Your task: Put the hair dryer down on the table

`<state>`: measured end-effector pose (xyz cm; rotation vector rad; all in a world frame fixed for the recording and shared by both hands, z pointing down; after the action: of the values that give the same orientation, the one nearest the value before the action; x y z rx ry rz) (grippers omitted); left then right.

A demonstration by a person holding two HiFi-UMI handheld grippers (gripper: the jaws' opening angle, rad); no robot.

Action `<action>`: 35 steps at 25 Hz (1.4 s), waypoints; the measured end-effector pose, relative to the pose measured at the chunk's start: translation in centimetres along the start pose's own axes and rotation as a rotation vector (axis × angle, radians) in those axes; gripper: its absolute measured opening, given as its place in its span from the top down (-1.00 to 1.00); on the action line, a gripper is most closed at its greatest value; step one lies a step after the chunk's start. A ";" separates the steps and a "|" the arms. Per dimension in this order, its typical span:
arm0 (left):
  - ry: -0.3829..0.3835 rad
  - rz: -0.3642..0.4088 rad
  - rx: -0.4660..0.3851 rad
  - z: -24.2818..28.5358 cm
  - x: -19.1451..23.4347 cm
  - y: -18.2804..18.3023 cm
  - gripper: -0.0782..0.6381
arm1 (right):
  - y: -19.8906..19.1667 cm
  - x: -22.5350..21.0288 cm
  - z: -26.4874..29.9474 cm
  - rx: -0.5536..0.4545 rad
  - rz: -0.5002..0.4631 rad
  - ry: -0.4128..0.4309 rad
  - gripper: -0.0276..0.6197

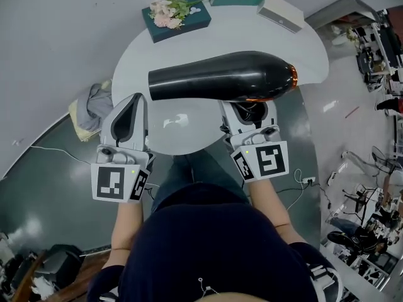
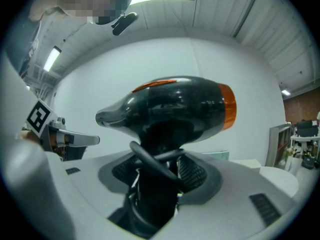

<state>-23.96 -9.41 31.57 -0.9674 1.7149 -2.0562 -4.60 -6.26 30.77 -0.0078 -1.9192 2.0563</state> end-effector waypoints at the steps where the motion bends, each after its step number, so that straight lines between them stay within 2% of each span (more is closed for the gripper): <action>1: 0.002 0.000 0.005 0.1 -0.1 -0.2 0.75 | -0.3 0.0 0.2 0.003 0.002 0.005 0.18; 18: 0.124 0.012 0.080 4.1 1.5 -3.5 0.76 | -6.9 -0.6 7.8 0.058 0.042 0.172 0.18; 27: 0.201 0.013 0.125 7.0 3.7 -5.5 0.75 | -11.3 -1.5 12.2 0.112 0.064 0.225 0.18; 35: 0.227 0.006 0.195 8.1 5.1 -7.5 0.75 | -14.9 -1.0 14.9 0.175 0.081 0.245 0.18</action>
<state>-21.01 -16.79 40.74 -0.6919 1.5767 -2.3533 -3.53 -20.31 46.41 -0.2877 -1.6134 2.1561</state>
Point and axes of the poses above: the fingertips, and each gripper's own axes: z forward along the fingers, x to its left, y out of its top, the point moved 2 cm from there along -z, backward along the fingers, and after that the axes turned 10 degrees about -z, right-handed, at the moved point
